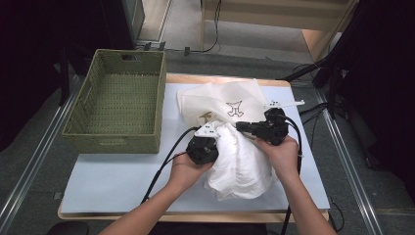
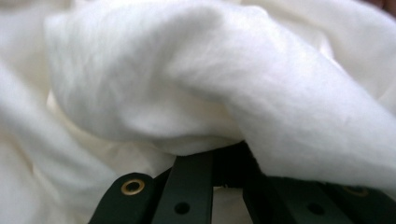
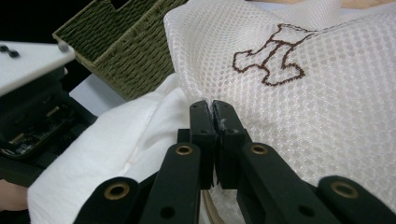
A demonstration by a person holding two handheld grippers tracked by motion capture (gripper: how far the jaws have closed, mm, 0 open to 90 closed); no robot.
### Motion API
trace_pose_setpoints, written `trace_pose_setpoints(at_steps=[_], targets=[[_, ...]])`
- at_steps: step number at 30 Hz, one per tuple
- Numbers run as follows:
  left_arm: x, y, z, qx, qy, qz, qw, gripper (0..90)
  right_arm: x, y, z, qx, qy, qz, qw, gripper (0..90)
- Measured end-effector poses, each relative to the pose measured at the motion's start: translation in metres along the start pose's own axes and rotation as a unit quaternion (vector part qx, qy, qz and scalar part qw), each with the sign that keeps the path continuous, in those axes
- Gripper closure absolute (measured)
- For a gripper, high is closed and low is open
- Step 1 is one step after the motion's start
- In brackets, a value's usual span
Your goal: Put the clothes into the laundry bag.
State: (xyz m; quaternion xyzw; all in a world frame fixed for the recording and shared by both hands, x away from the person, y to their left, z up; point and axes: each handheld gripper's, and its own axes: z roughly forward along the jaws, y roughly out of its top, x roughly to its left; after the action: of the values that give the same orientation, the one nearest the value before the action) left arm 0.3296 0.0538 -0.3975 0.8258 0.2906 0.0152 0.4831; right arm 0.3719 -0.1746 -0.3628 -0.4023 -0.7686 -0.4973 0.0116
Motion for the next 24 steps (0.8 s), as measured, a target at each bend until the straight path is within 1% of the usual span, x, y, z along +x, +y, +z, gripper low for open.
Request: trace_pose_setpoints(at_steps=[3,6,9,10,11,12,14,15,16,17,18,21,23,24], targets=[[-0.001,0.012,0.008,-0.005,0.005,0.008,0.9999,90.0,0.000,0.000,0.000,0.000,-0.001,0.000,1.0000,89.3],[-0.001,0.020,0.019,0.001,0.017,0.016,0.9997,90.0,-0.001,0.000,-0.002,-0.005,-0.002,0.003,1.0000,89.4],[0.001,0.025,0.030,0.013,0.032,0.017,0.9992,90.0,-0.002,0.002,-0.007,-0.015,0.008,0.012,0.9998,89.6],[0.003,0.026,0.034,0.012,0.035,0.014,0.9992,90.0,-0.002,0.002,-0.008,-0.017,0.011,0.013,0.9997,89.6],[0.005,0.027,0.036,0.015,0.042,0.016,0.9989,90.0,-0.002,0.003,-0.010,-0.019,0.013,0.014,0.9996,89.7],[0.007,0.028,0.038,0.016,0.045,0.011,0.9988,90.0,0.000,0.004,-0.012,-0.022,0.016,0.014,0.9995,89.7],[0.013,0.029,0.040,0.015,0.051,0.001,0.9986,90.0,0.003,0.006,-0.016,-0.028,0.022,0.013,0.9993,89.7],[0.016,0.030,0.040,0.015,0.057,-0.003,0.9982,90.0,0.005,0.008,-0.017,-0.030,0.026,0.010,0.9992,89.7],[0.019,0.030,0.041,0.009,0.062,-0.006,0.9980,90.0,0.010,0.010,-0.020,-0.033,0.031,0.005,0.9989,89.7],[0.022,0.031,0.040,0.010,0.064,-0.009,0.9979,90.0,0.010,0.010,-0.020,-0.033,0.031,0.005,0.9989,89.7],[0.024,0.033,0.039,0.010,0.075,-0.010,0.9971,90.0,0.013,0.011,-0.021,-0.034,0.036,0.002,0.9988,89.7],[0.030,0.038,0.037,0.002,0.084,-0.011,0.9964,90.0,0.021,0.014,-0.024,-0.039,0.042,-0.003,0.9984,89.7],[0.037,0.040,0.037,0.002,0.095,-0.010,0.9954,90.0,0.025,0.016,-0.027,-0.043,0.048,-0.004,0.9979,89.7],[0.042,0.040,0.037,0.003,0.099,-0.014,0.9950,90.0,0.026,0.016,-0.028,-0.045,0.048,-0.004,0.9978,89.7]])
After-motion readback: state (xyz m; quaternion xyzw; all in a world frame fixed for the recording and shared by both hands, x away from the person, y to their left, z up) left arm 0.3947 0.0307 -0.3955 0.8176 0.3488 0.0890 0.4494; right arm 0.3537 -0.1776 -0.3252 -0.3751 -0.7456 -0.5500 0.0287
